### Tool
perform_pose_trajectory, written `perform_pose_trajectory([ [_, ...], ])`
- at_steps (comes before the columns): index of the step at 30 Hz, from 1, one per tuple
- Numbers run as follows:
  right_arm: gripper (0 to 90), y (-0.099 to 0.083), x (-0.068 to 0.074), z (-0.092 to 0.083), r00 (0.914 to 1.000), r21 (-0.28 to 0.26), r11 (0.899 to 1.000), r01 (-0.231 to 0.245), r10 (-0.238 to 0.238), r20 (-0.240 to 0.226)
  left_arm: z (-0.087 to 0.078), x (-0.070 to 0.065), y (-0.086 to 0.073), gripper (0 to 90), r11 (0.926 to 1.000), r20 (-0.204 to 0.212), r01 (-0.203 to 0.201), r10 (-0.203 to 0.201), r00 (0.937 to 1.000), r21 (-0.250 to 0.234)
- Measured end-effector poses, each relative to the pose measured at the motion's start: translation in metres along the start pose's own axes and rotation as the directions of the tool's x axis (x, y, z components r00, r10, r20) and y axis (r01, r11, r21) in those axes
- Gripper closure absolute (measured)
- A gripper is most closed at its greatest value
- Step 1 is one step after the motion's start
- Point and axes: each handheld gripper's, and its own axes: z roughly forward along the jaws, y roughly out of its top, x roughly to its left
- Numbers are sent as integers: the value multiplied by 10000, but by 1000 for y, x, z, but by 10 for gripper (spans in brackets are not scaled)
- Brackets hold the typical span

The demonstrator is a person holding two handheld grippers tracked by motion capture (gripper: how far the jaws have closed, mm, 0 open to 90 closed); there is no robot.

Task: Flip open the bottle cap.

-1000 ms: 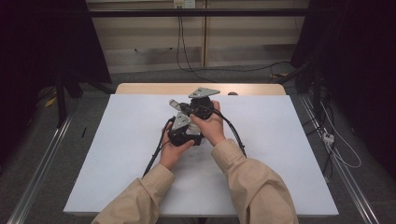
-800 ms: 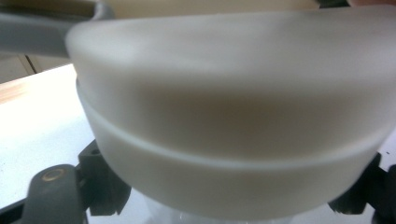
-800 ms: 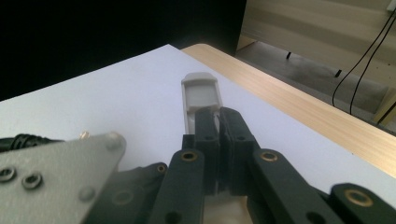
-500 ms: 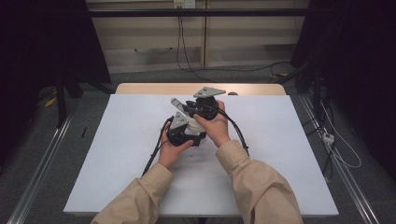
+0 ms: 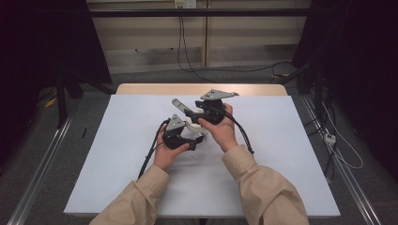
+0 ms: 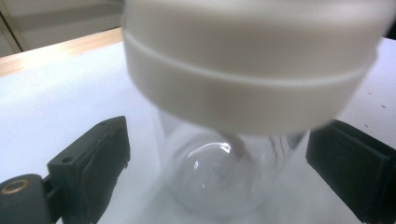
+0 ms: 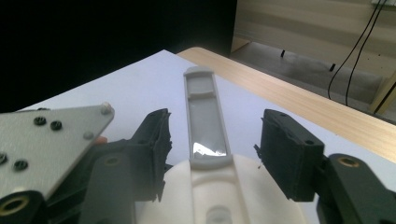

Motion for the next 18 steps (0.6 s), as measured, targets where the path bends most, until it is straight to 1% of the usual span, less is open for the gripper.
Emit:
perform_pose_trajectory([
  [1,356,-1,0,-2,10000,-12,10000,-34,35,4,-3,0,0,57,10000,-42,-25,24,10000,-20],
  [2,343,-2,0,-4,10000,-44,10000,-77,77,-15,-5,0,-1,57,10000,11,65,-65,10000,-12],
  [4,311,-4,0,-8,9997,19,9998,-186,186,-158,-11,1,-1,57,10000,-47,13,-13,10000,-8],
  [5,295,-5,0,-10,9998,-35,9998,-200,199,-94,-14,2,-1,57,10000,-57,85,-85,9999,-47],
  [8,260,-9,1,-18,9997,-164,9996,-223,222,-96,-21,3,0,53,9998,-2,143,-143,9999,-116],
  [10,239,-11,1,-24,9997,-172,9996,-237,235,-99,-26,2,1,54,10000,10,-1,2,10000,-98],
  [12,226,-14,1,-30,9999,-233,9997,-109,107,-87,-30,1,2,55,10000,35,-18,18,10000,-44],
  [14,186,-18,1,-35,9999,-102,9999,-49,48,-134,-34,1,2,53,9999,107,-119,118,9999,59],
  [16,185,-23,0,-40,9999,-24,10000,-17,17,-112,-39,1,2,53,10000,134,-46,46,9999,29],
  [18,173,-29,-2,-46,9999,-35,10000,-24,24,-106,-44,1,1,52,10000,138,-80,80,9999,-12],
])
